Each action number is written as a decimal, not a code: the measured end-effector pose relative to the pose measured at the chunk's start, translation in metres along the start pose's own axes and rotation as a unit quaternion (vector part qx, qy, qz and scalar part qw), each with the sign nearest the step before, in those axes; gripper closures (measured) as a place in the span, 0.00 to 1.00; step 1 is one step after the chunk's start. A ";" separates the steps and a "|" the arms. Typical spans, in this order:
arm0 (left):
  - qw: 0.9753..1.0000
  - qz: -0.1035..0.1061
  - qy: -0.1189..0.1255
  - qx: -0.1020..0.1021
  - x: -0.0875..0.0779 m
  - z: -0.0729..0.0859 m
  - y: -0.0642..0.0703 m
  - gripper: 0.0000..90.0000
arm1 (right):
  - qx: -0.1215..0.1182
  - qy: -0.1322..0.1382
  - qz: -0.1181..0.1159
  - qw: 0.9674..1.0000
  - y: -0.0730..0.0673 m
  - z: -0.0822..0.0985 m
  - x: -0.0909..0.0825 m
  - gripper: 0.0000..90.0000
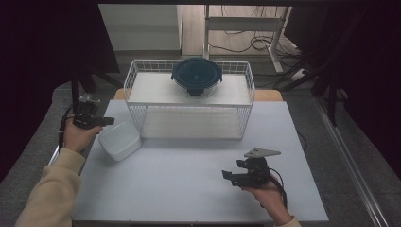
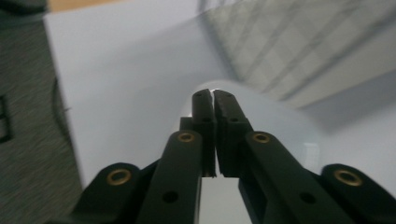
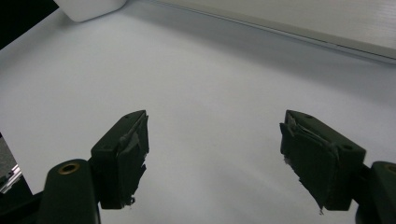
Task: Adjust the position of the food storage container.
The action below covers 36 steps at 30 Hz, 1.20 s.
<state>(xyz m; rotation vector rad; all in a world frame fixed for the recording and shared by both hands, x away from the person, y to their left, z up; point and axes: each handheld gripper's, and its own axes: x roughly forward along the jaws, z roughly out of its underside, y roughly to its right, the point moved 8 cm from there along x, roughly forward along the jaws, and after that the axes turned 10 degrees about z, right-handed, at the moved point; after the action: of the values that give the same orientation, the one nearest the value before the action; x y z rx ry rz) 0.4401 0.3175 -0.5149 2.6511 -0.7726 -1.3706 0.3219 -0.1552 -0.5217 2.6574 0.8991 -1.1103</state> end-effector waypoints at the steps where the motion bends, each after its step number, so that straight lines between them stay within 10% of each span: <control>1: 1.000 -0.003 -0.005 -0.002 0.003 0.001 -0.004 1.00 | 0.002 0.000 0.000 1.000 0.000 0.000 0.000 0.26; 6: 0.998 -0.046 -0.034 -0.009 0.018 0.002 -0.026 1.00 | 0.001 -0.005 0.000 1.000 0.002 0.002 0.002 0.25; 15: 0.997 -0.038 -0.066 -0.007 0.031 0.007 -0.031 1.00 | 0.011 -0.008 -0.006 1.000 0.005 0.003 0.002 0.25; 25: 0.996 -0.010 -0.090 0.021 0.030 0.014 -0.018 1.00 | 0.021 -0.008 -0.010 1.000 0.007 0.002 0.002 0.25; 36: 0.991 0.025 -0.106 0.075 0.024 0.039 0.028 1.00 | 0.022 -0.005 -0.011 1.000 0.004 0.001 -0.001 0.25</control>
<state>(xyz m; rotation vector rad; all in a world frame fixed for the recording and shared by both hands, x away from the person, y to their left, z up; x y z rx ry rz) 0.4100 0.2886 -0.5492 2.6001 -0.9949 -1.6629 0.3235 -0.1593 -0.5221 2.6810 0.9130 -1.1618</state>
